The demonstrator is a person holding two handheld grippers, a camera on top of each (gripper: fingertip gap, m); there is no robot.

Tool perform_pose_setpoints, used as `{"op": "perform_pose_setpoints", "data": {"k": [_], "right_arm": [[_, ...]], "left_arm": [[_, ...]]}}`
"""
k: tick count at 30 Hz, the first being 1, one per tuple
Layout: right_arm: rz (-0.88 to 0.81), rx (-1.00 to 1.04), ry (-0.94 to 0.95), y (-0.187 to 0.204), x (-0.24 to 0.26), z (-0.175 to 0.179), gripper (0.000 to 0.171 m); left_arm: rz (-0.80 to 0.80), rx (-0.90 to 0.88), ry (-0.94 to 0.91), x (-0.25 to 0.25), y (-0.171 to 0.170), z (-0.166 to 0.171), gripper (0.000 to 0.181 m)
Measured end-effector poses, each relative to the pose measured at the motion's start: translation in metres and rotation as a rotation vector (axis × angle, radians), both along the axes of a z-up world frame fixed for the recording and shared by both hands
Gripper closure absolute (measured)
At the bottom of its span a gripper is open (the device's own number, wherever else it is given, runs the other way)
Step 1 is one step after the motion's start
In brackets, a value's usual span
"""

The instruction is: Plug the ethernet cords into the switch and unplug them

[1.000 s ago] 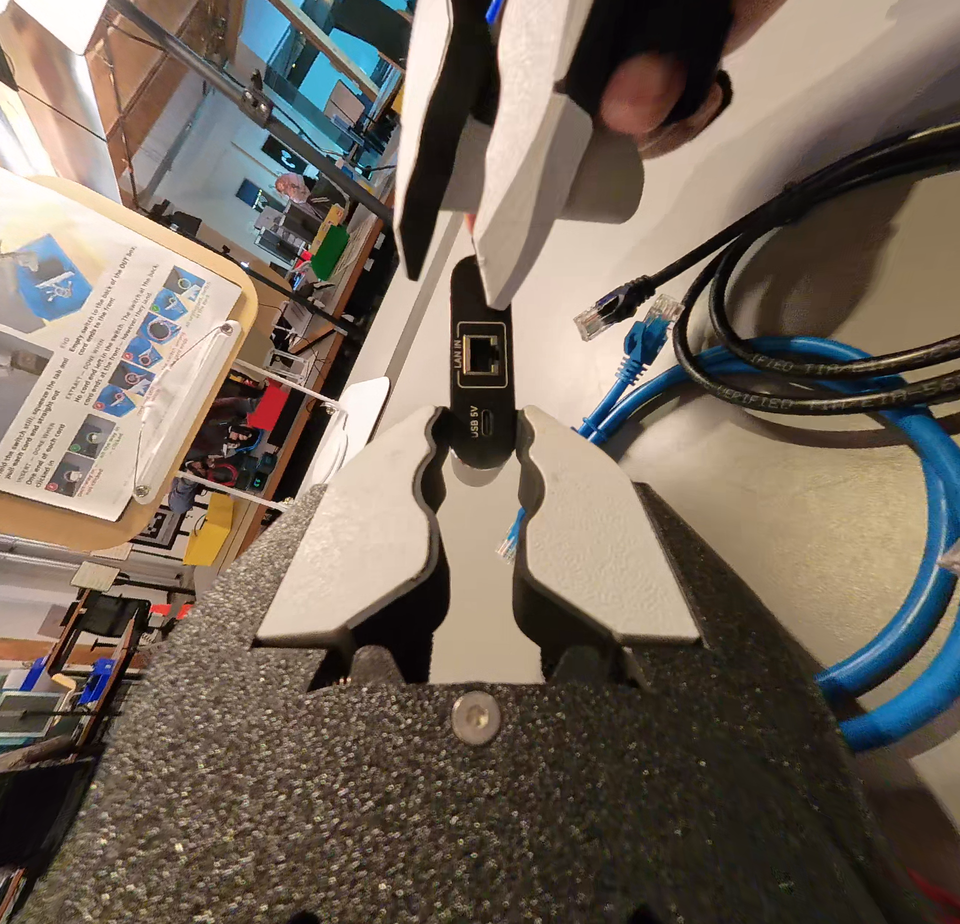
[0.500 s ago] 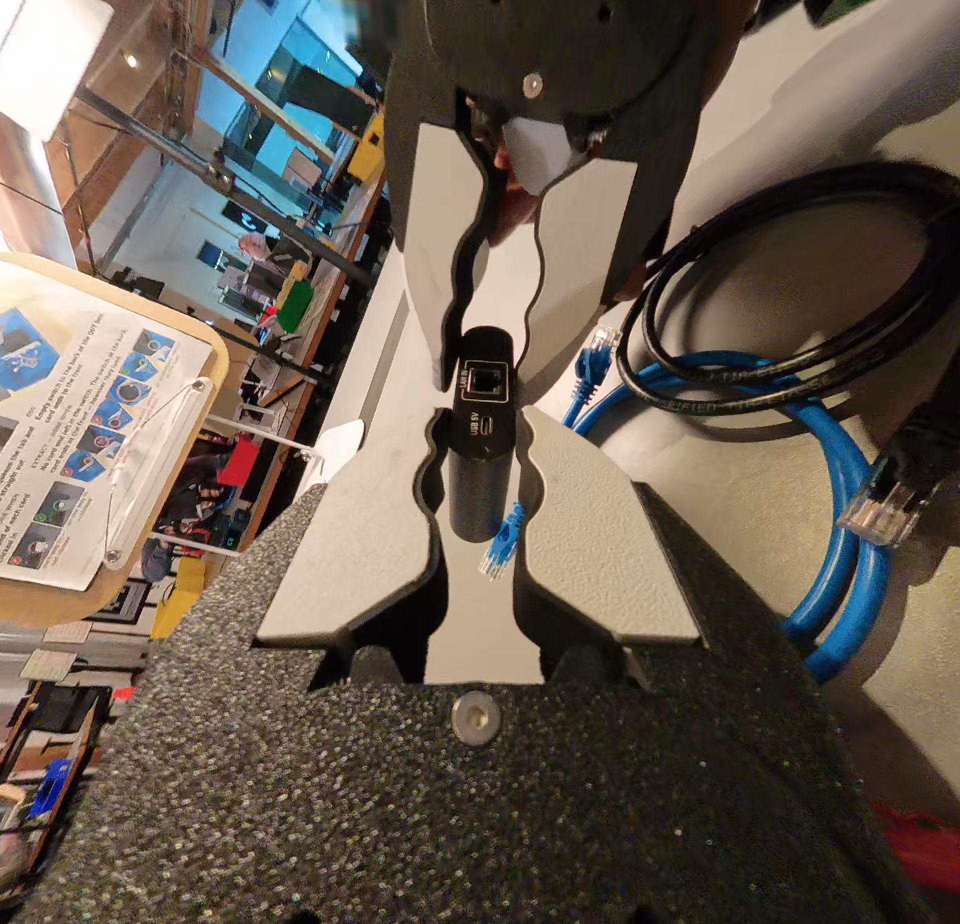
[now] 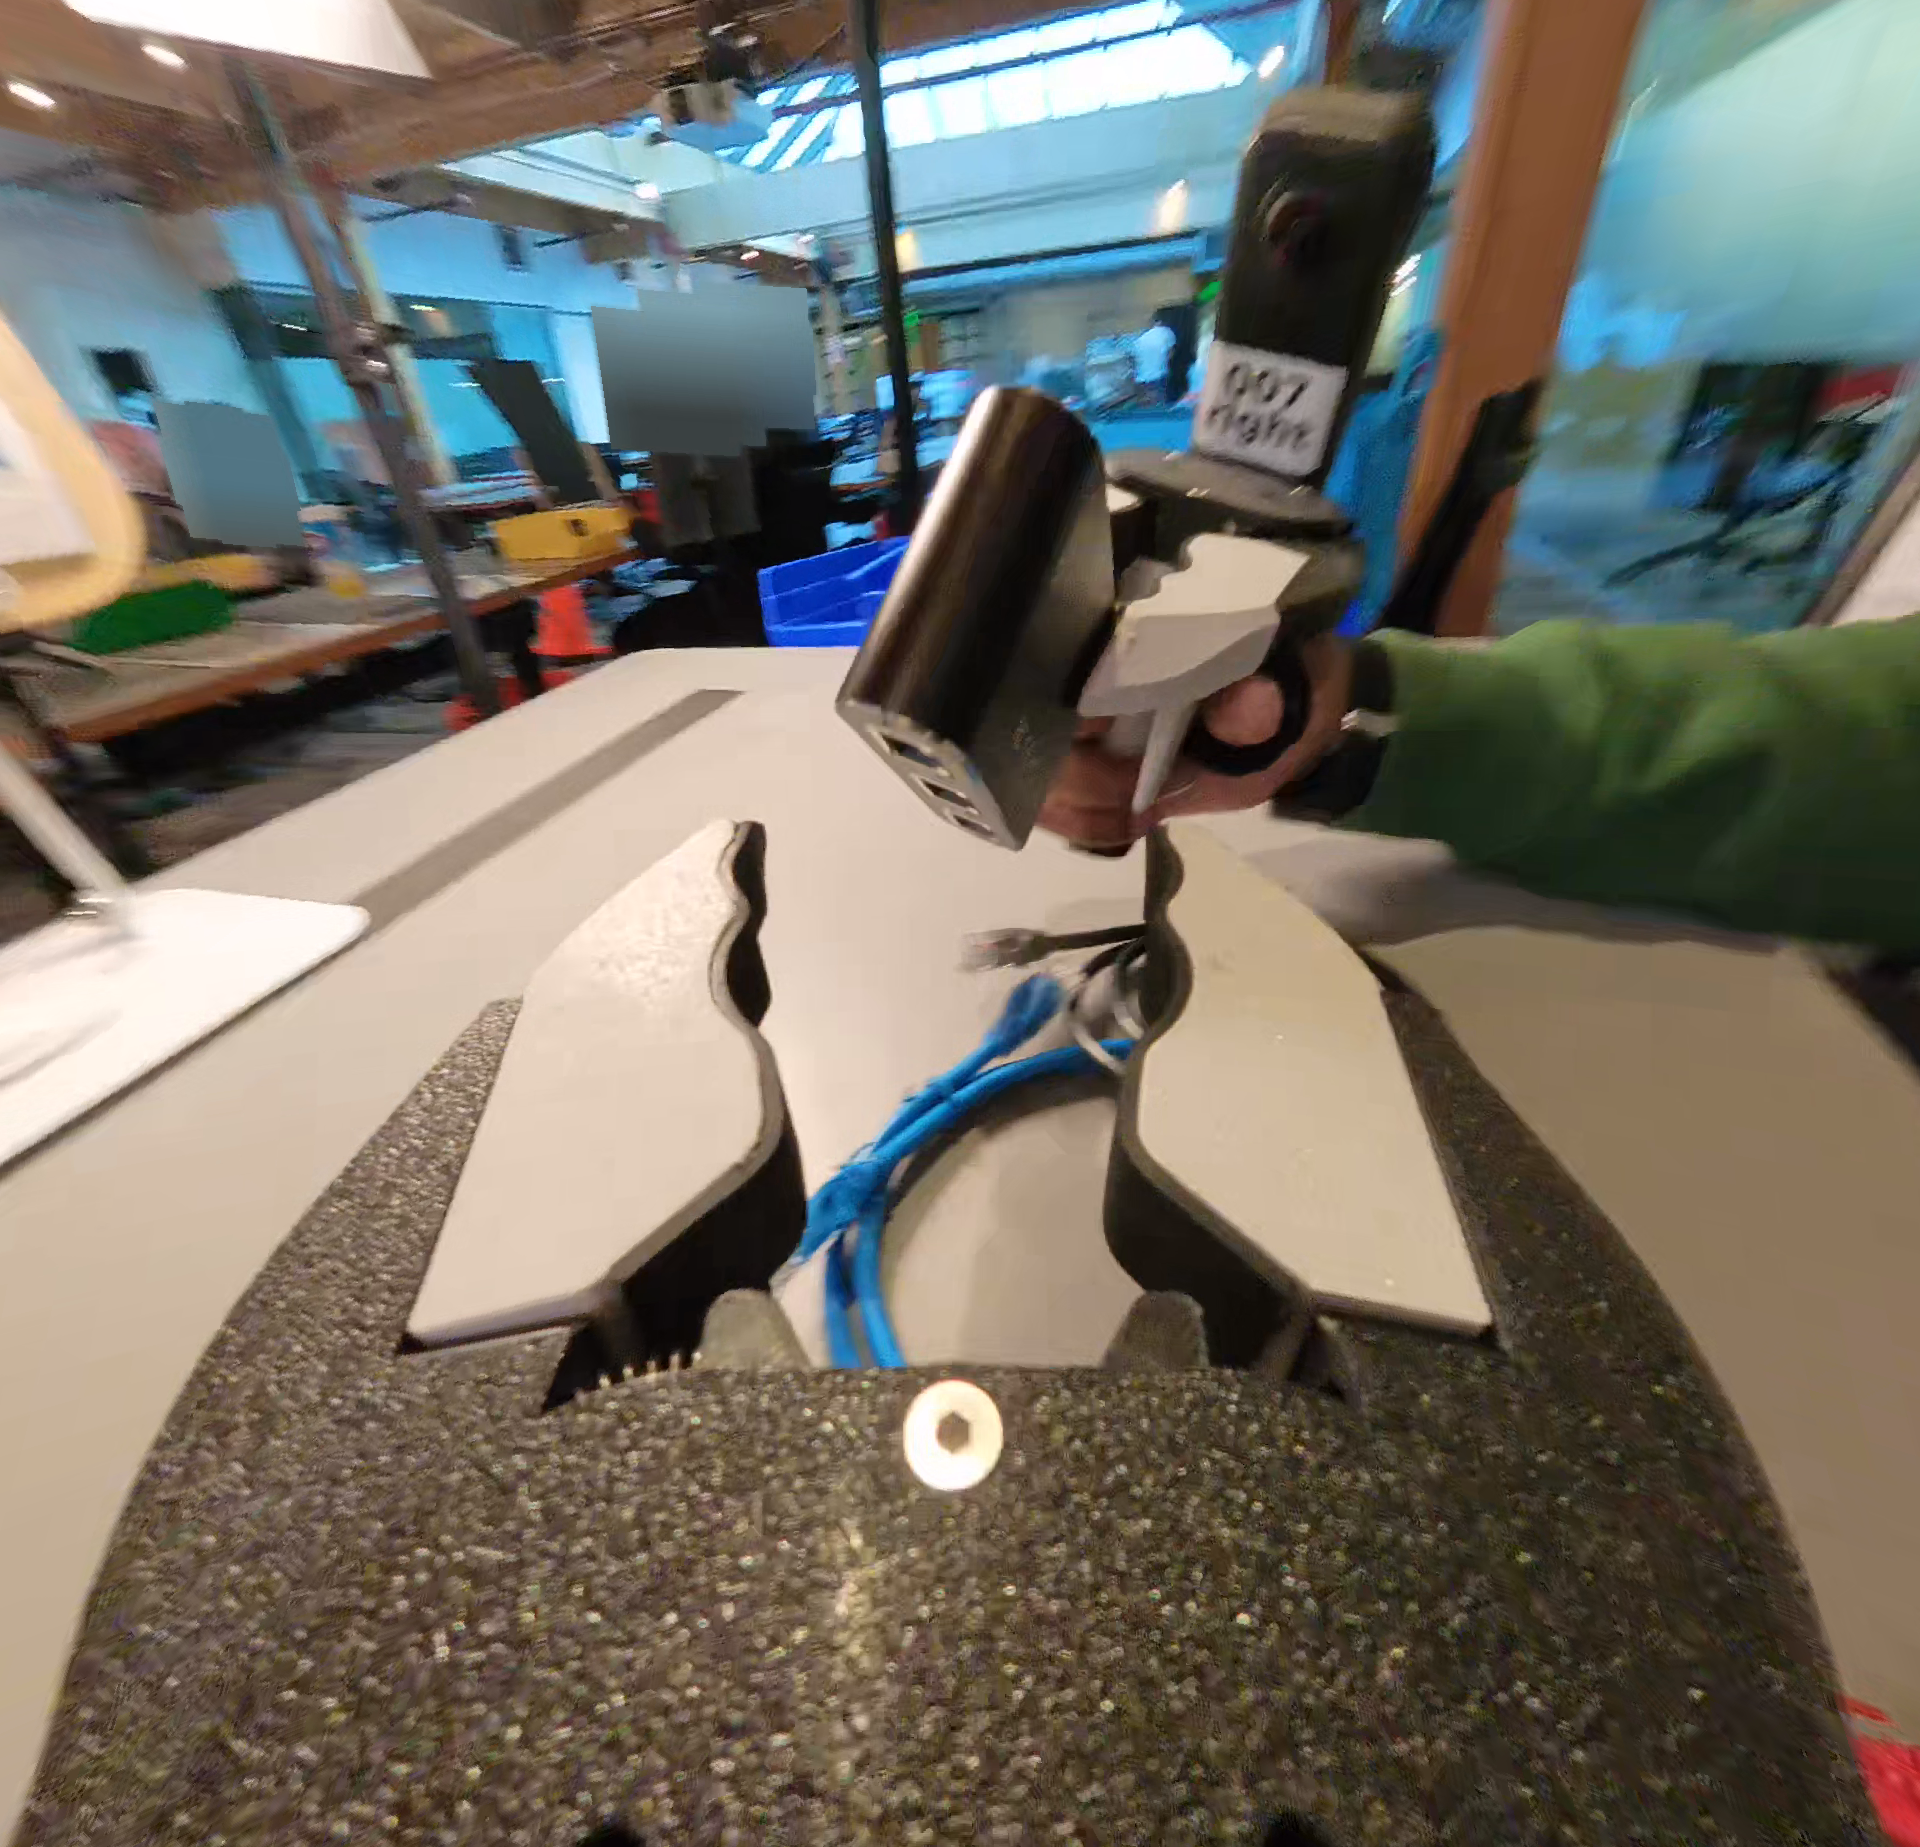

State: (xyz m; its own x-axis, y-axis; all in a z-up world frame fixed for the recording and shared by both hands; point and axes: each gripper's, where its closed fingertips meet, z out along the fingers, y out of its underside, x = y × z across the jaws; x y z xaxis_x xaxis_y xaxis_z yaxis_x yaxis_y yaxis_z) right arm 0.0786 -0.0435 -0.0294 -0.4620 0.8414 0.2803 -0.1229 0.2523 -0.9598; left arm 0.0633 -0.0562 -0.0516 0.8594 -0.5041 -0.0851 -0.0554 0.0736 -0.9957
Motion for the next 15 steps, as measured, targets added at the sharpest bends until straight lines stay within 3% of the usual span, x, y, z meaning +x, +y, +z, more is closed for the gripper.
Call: {"op": "perform_pose_setpoints", "data": {"k": [5, 10, 15], "right_arm": [[0.087, -0.049, 0.01, -0.021, 0.0, 0.001, 0.146], [0.109, -0.068, 0.025, -0.03, -0.002, 0.002, 0.146], [0.123, -0.128, 0.073, -0.031, 0.0, 0.013, 0.146]], "left_arm": [[-0.133, 0.082, -0.081, 0.019, -0.013, 0.012, 0.126], [-0.12, 0.116, -0.123, 0.013, -0.015, 0.018, 0.148], [-0.132, 0.051, -0.12, 0.017, -0.011, 0.007, 0.139]]}}
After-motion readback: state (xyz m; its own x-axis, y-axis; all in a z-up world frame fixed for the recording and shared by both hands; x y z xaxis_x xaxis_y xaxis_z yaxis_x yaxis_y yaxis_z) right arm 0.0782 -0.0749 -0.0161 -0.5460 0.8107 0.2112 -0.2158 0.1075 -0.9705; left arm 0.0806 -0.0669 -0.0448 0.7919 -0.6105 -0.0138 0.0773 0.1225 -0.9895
